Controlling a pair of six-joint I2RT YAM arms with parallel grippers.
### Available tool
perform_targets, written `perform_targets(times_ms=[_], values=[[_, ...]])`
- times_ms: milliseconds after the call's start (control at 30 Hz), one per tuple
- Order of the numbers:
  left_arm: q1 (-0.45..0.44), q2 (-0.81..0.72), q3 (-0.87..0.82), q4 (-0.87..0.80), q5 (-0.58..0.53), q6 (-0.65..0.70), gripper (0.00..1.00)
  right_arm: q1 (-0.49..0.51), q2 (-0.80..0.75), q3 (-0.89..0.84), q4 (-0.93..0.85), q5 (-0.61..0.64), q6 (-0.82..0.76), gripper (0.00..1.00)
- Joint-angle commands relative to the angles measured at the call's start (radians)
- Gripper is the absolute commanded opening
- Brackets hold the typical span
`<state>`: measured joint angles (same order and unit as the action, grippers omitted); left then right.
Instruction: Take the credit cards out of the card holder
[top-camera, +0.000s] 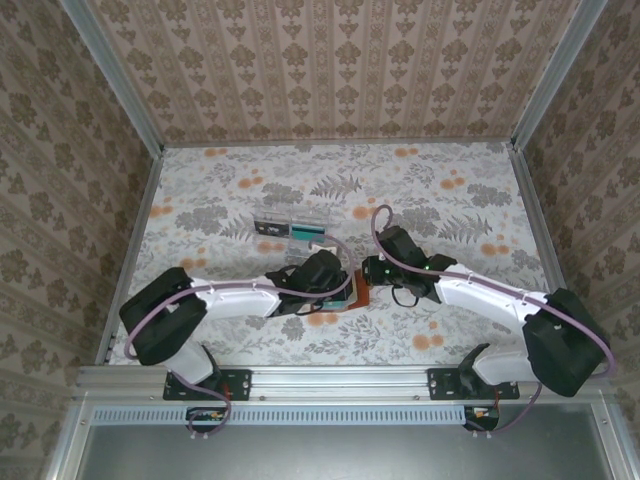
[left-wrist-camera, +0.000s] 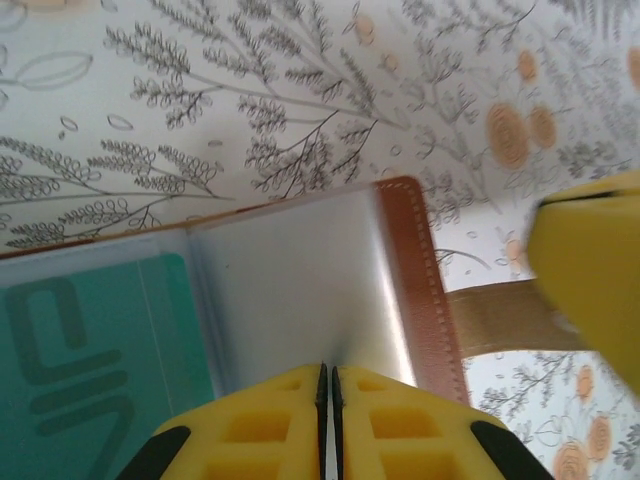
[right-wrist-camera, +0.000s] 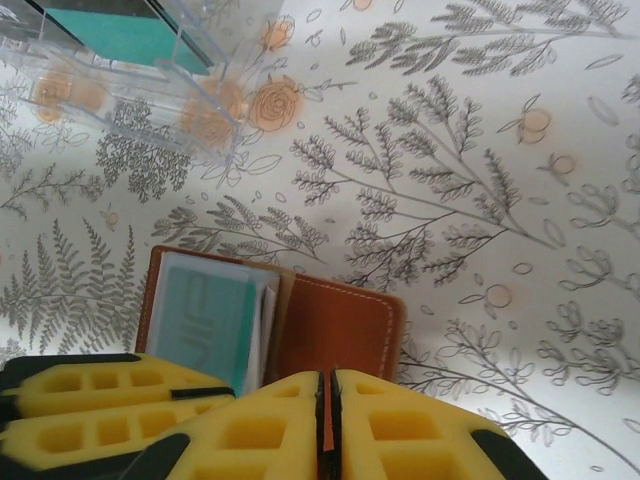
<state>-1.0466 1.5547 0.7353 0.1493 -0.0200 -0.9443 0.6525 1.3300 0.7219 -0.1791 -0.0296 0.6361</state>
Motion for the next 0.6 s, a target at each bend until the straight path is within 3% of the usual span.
perform_targets(times_ms=[0,200,333,500,567], values=[[0.006,-0.051,-0.023,-0.045,-0.037,0.029,0.13,0.007,0.042,0.041,0.025,-0.063,0.059,0.13],[0.004,-0.008,-0.020,0.000,0.003,0.024,0.13,0.012,-0.022,0.056,-0.045,0.056,0.062,0.15],[-0.004,0.062,0.008,0.042,0.040,0.014,0.13,0.012,-0.085,0.072,-0.108,0.092,0.044,0.34],[-0.020,0.097,0.028,0.047,0.042,0.012,0.12,0.015,-0.129,0.067,-0.105,0.050,0.052,0.35],[-0.019,0.093,0.021,0.044,0.037,0.009,0.12,0.015,-0.132,0.055,-0.079,0.030,0.065,0.32]])
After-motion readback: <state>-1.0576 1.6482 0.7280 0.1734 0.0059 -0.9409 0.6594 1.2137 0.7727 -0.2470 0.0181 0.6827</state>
